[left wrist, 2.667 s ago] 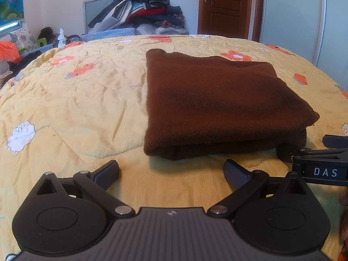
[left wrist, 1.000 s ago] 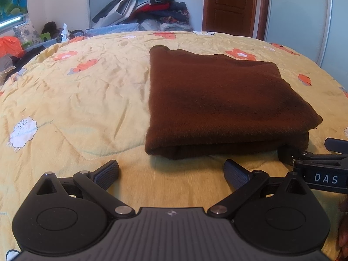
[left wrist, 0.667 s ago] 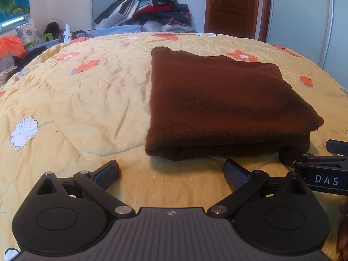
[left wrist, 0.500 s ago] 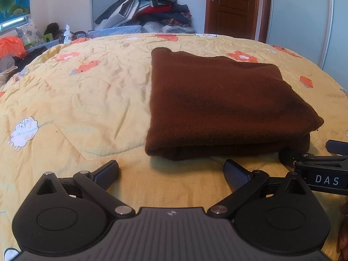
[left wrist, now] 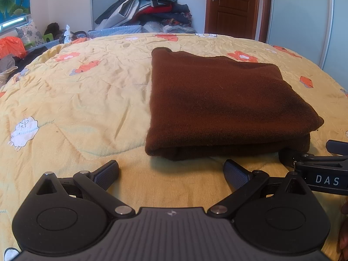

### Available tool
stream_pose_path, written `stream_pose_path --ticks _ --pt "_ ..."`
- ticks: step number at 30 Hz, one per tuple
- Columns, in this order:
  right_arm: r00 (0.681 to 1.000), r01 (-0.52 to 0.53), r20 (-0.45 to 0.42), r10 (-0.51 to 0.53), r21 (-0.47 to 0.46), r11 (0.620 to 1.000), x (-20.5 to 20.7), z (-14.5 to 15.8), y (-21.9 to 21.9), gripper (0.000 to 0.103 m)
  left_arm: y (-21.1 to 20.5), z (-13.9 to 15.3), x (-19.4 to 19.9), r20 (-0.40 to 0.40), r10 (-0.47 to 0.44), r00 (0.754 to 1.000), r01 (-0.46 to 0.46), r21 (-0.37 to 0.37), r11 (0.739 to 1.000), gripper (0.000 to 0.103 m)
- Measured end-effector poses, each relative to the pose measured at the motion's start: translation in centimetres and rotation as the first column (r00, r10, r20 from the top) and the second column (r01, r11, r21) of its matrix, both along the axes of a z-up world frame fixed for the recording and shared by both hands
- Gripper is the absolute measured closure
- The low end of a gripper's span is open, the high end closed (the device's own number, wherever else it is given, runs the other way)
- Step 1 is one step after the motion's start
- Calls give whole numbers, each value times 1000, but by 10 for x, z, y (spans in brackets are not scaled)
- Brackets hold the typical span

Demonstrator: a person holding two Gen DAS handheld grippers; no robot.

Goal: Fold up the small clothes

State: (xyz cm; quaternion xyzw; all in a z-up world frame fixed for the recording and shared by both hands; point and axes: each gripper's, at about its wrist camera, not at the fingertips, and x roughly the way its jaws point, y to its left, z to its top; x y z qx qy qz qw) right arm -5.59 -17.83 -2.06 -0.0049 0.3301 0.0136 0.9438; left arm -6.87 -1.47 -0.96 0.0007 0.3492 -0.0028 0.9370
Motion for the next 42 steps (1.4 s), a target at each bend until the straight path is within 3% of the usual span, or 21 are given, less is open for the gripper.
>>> stream_pose_path --ticks 12,42 --pt "1000 0 0 0 0 1000 0 0 0 0 0 3 4 -38 5 999 -5 0 1000 0" --pt "1000 0 0 0 0 1000 0 0 0 0 -1 4 6 -45 1 999 -1 0 1000 0"
